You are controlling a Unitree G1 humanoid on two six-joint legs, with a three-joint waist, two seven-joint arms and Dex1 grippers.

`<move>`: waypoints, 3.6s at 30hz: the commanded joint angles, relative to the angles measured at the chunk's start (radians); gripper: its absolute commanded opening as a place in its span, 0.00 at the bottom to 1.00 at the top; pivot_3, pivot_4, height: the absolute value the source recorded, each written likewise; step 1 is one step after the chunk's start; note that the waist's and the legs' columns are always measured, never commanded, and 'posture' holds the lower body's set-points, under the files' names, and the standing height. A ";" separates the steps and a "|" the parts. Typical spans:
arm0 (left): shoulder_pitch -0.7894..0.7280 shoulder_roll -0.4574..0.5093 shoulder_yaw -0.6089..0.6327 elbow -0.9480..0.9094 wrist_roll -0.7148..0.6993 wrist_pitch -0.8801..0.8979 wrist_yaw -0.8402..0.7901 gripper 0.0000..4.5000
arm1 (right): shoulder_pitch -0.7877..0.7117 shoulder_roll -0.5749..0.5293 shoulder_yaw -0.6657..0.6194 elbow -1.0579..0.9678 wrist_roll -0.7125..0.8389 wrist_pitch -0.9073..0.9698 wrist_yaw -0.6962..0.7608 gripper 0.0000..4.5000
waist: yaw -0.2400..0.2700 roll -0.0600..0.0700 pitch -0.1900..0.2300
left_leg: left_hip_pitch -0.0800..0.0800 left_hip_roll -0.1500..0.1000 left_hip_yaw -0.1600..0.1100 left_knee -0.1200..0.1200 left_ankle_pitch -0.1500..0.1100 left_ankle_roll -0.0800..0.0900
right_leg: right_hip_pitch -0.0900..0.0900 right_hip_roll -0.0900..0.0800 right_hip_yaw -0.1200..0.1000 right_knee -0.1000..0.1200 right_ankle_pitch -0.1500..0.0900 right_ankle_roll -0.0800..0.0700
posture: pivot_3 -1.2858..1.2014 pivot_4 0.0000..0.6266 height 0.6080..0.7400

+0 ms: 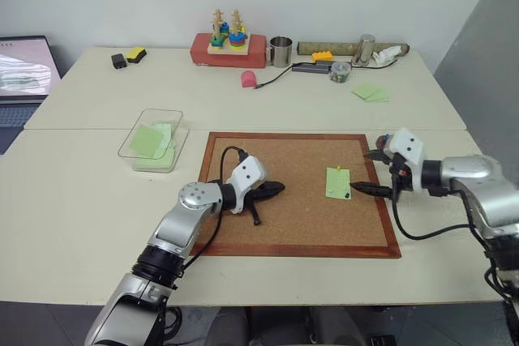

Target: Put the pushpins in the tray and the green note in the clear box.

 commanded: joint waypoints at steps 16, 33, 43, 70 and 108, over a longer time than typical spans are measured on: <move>0.039 0.010 -0.005 -0.032 0.031 0.041 0.010 0.00 | -0.156 0.142 0.001 0.337 -0.083 -0.219 0.033 0.72 | -0.001 0.000 0.000 | 0.000 0.000 0.000 0.000 0.000 0.000 | 0.000 0.000 0.000 0.001 0.000 0.000 | 0.52 0.24 1.00; 0.049 0.011 -0.008 -0.043 0.035 0.049 0.023 0.00 | -0.124 0.149 0.000 0.305 -0.079 -0.212 0.075 0.02 | -0.001 0.000 0.000 | 0.000 0.000 0.000 0.000 0.000 0.000 | 0.000 0.000 0.000 0.001 0.000 0.000 | 0.52 0.24 1.00; 0.051 0.004 -0.011 -0.045 0.042 0.057 0.040 0.00 | -0.071 0.138 -0.042 0.152 -0.039 -0.172 0.073 0.02 | 0.000 0.000 0.000 | 0.000 0.000 -0.001 -0.001 0.000 0.000 | 0.000 0.000 -0.001 0.001 0.000 0.000 | 0.52 0.24 1.00; 0.081 0.014 0.007 -0.052 0.051 0.061 0.091 0.00 | -0.047 0.036 -0.190 0.076 -0.038 -0.147 -0.029 0.02 | 0.000 0.001 0.000 | 0.001 0.000 -0.001 0.000 0.000 0.000 | 0.001 0.000 -0.001 0.001 0.000 0.000 | 0.52 0.24 1.00; 0.093 0.033 0.008 -0.062 0.048 0.052 0.106 0.00 | 0.163 -0.154 -0.228 -0.176 0.021 0.010 0.049 0.72 | -0.012 0.003 -0.002 | 0.002 0.001 -0.001 -0.001 0.000 0.000 | 0.002 0.001 0.000 0.001 0.000 0.000 | 0.52 0.24 1.00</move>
